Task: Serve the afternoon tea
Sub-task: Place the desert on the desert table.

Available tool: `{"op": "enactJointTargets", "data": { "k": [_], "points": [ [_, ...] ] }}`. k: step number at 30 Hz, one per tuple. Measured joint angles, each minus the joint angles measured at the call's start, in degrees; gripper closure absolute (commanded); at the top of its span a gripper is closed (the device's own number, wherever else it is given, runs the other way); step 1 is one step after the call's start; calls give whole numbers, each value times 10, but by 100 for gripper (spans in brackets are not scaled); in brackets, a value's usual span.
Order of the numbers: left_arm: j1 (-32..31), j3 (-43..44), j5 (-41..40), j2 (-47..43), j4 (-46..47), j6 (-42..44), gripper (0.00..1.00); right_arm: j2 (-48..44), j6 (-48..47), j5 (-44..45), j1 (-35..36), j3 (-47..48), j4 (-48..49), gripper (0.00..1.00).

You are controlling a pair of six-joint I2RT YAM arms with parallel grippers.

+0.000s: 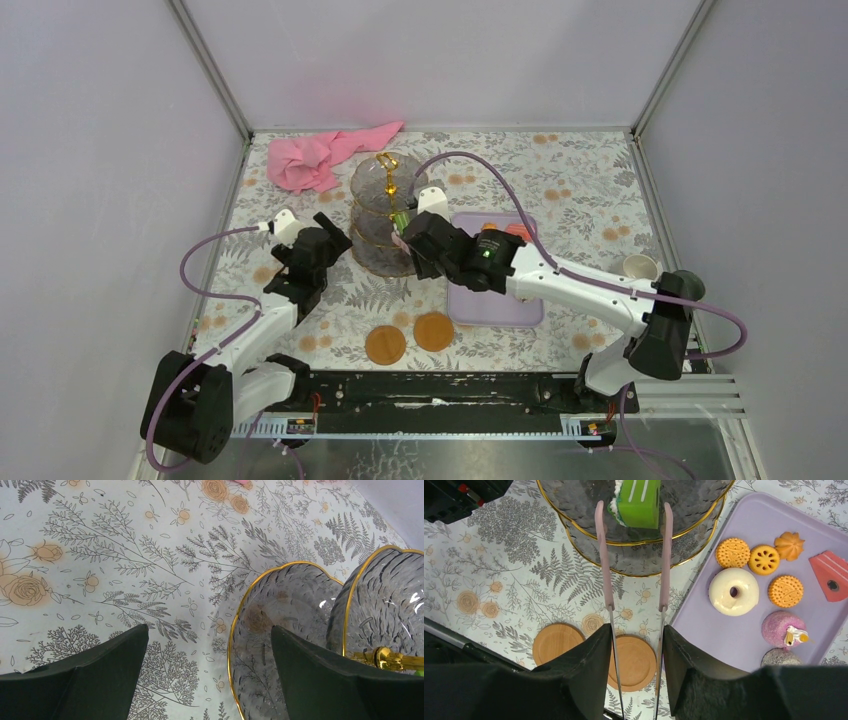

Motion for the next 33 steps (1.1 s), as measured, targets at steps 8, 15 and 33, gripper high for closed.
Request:
{"op": "enactJointTargets", "data": {
  "k": [8, 15, 33],
  "points": [
    [0, 0, -7, 0, 0, 3, 0, -26, 1, 0, 14, -29, 4, 55],
    [-1, 0, -11, 0, 0, 5, 0, -58, 1, 5, 21, -50, 9, 55],
    [-1, 0, -17, 0, 0, 10, 0, -145, 39, 47, 63, -90, -4, 55]
  ]
}}
